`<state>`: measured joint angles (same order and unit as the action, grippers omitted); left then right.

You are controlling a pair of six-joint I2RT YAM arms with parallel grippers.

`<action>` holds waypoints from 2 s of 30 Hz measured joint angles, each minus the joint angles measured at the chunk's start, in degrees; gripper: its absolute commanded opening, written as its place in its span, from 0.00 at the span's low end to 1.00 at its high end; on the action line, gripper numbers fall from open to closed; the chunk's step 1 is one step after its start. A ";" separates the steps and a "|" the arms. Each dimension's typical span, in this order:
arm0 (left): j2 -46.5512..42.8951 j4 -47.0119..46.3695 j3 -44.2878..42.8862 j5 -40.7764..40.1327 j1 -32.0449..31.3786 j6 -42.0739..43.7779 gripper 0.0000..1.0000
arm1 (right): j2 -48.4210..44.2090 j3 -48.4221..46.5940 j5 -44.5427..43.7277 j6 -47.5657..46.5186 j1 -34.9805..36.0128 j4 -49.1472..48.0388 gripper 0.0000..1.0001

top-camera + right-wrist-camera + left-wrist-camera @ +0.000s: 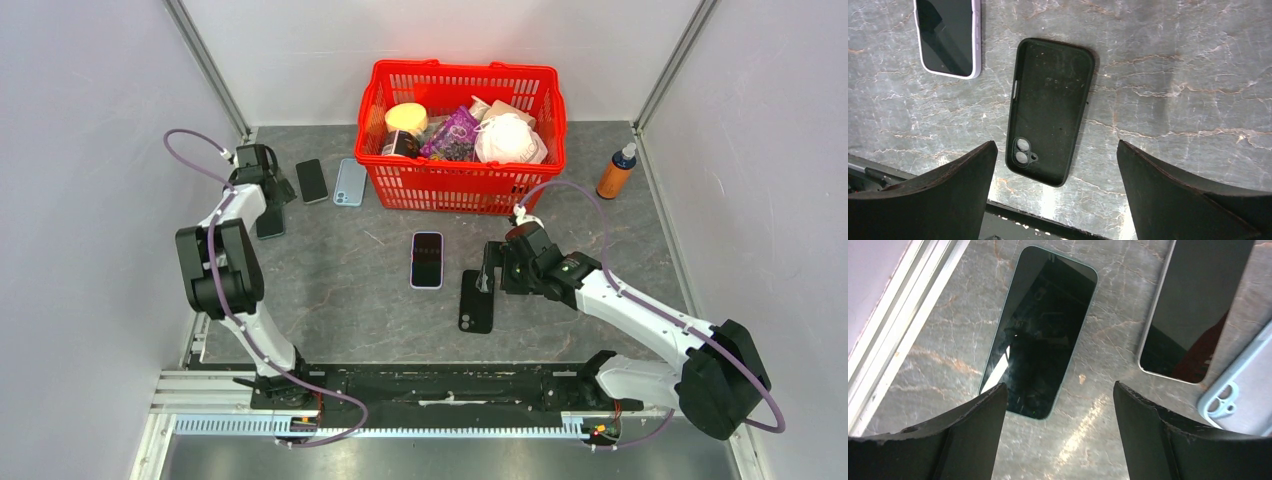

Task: Put the phone into the phone case

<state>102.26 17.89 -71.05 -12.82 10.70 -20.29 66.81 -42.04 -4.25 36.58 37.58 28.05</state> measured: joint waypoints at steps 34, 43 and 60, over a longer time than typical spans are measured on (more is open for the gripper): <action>12.85 4.74 -8.63 10.12 6.60 8.63 0.85 | -0.02 0.00 2.95 -1.09 0.00 -1.55 0.97; 13.33 4.96 -8.79 11.67 6.60 9.11 0.85 | -0.20 0.00 3.02 -1.25 0.00 -1.92 0.97; 14.82 8.46 -11.50 10.73 6.43 11.45 0.81 | -0.22 0.00 4.70 -1.31 0.00 -1.95 0.97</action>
<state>117.08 26.35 -82.54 -2.09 17.12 -8.84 66.59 -42.04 0.45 35.27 37.58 26.11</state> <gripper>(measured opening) 0.831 0.968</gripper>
